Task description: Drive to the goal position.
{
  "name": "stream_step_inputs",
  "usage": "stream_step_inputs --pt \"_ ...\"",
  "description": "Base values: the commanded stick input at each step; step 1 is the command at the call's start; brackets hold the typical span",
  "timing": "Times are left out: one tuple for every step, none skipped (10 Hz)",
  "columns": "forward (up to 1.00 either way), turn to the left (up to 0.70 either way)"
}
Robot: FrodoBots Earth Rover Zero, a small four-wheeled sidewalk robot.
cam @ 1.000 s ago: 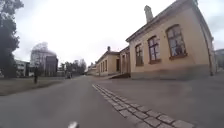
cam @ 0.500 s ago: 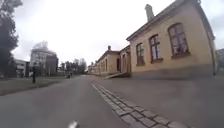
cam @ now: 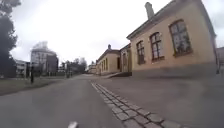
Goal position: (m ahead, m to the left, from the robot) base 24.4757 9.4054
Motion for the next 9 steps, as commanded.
stream_step_inputs --pt "0.7 0.0" --pt "0.7 0.0" --pt "0.7 0.0" --pt "0.7 0.0" --pt "0.7 0.0" --pt "0.7 0.0" --pt "0.7 0.0" --pt "0.7 -0.05" --pt "0.7 -0.13"
